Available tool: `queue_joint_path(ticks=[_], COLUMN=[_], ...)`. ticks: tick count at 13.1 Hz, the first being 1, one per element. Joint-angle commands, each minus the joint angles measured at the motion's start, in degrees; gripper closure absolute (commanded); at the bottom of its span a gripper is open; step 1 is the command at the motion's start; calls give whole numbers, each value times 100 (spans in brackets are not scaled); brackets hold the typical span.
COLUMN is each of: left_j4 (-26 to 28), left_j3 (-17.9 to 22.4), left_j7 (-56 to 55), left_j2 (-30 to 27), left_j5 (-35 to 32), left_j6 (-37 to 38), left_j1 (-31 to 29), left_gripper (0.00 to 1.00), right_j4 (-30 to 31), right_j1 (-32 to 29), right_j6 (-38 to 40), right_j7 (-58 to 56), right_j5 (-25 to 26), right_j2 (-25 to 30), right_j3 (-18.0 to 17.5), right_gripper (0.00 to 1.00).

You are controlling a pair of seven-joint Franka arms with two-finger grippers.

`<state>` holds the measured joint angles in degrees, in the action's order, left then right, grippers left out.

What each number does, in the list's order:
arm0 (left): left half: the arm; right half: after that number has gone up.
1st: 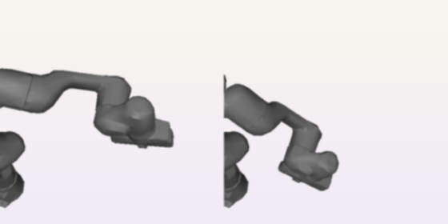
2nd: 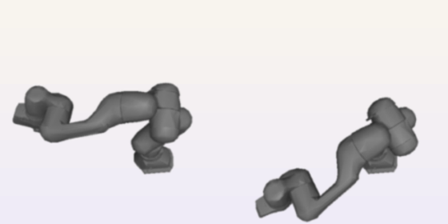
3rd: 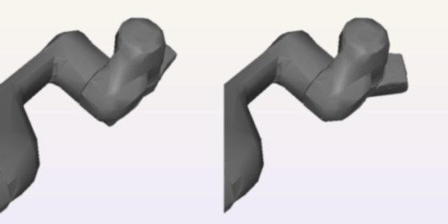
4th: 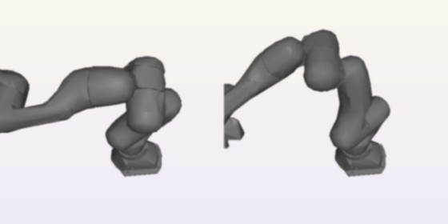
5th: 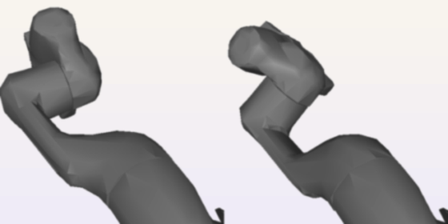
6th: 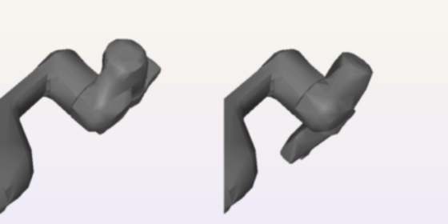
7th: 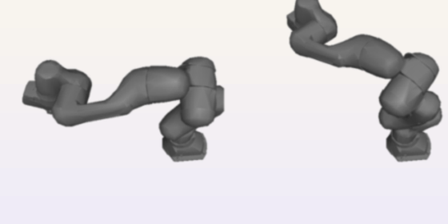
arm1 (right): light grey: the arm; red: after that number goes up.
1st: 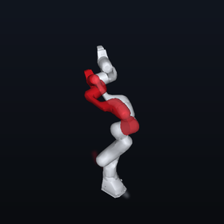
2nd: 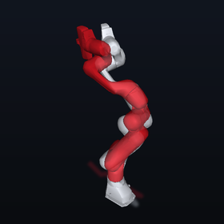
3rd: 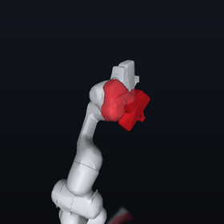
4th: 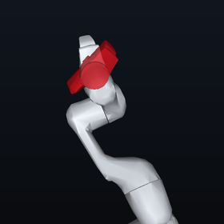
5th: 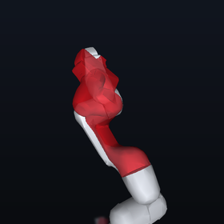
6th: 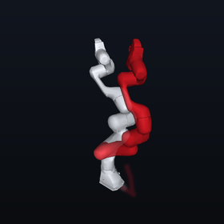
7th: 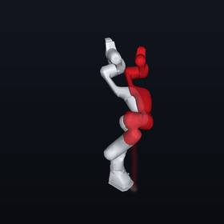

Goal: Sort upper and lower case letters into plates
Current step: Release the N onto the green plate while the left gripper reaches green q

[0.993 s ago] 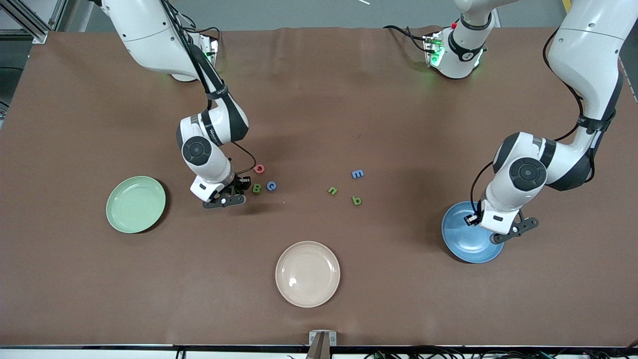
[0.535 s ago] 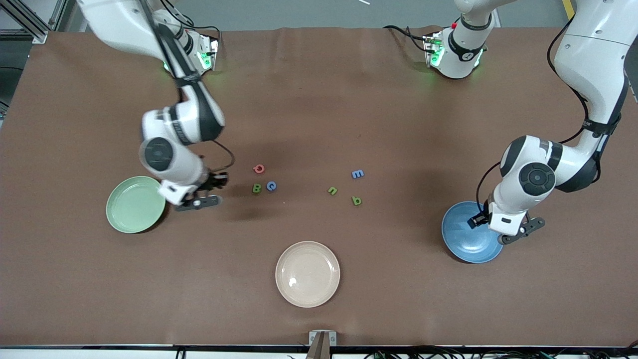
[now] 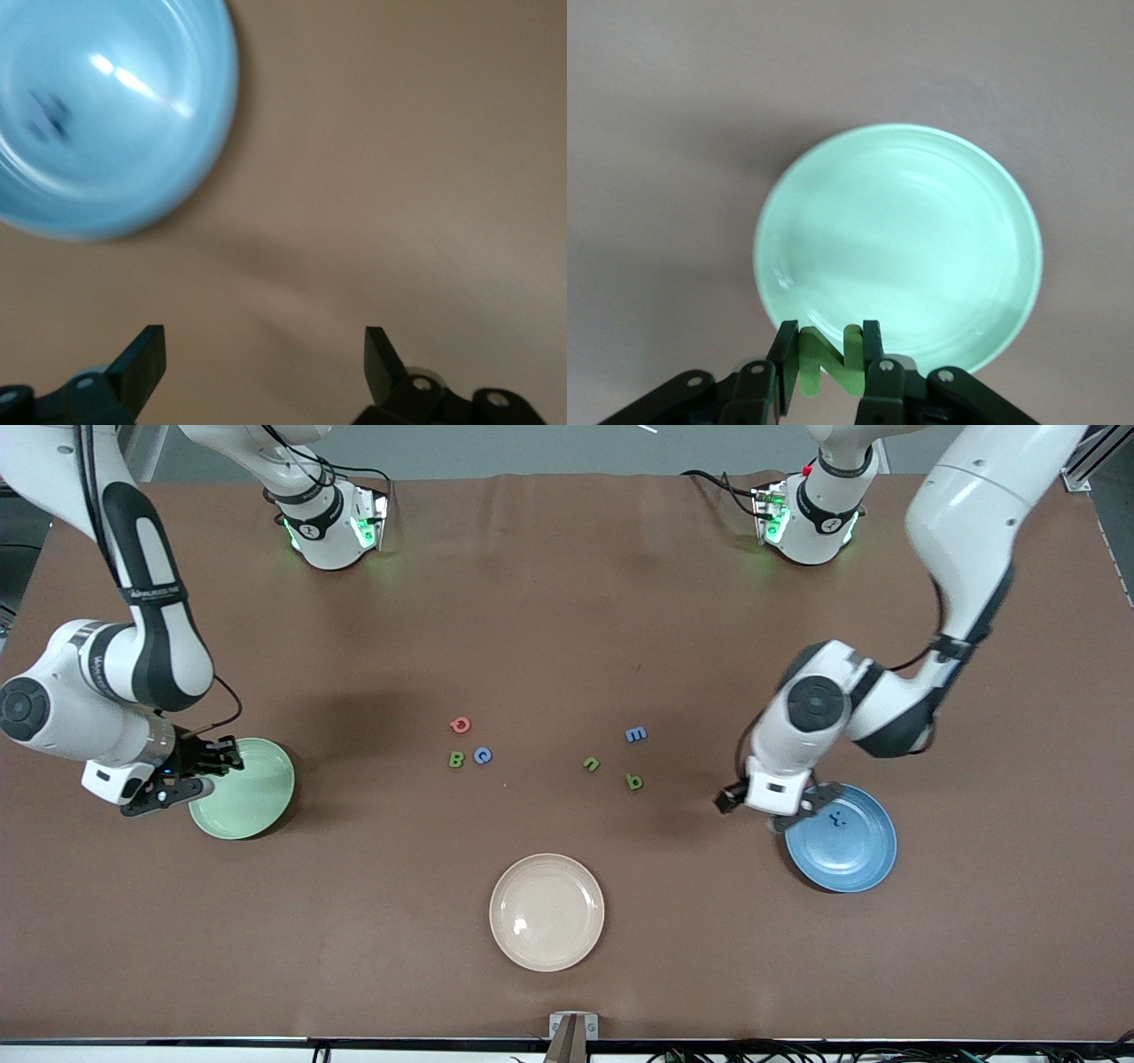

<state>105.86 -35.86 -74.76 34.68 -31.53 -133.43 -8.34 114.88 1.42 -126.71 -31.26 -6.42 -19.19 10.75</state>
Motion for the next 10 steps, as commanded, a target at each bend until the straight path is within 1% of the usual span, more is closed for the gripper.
queue_joint_path(ticks=[1, 4, 6, 8, 10], left_j4=[-539, -943, -1172, -1182, -1278], left_j3=[26, 44, 52, 52, 70], left_j7=[-565, -672, -698, -698, -698], left_j2=[503, 863, 1057, 1207, 1374], left_j5=[6, 6, 15, 15, 6], left_j6=[89, 89, 89, 89, 89], left_j1=[559, 1008, 1219, 1352, 1475], left_gripper=[5, 13, 17, 20, 26], right_j4=[-70, -465, -676, -668, -668], right_j1=[-369, -695, -740, -766, -766], right_j6=[-431, -609, -626, -653, -662], right_j7=[-493, -961, -1075, -1084, -1084], right_j5=[9, -8, -8, -17, -26], right_j2=[-408, -1006, -1270, -1332, -1368], right_j3=[-125, -134, -134, -134, -143], right_gripper=[85, 85, 85, 84, 84])
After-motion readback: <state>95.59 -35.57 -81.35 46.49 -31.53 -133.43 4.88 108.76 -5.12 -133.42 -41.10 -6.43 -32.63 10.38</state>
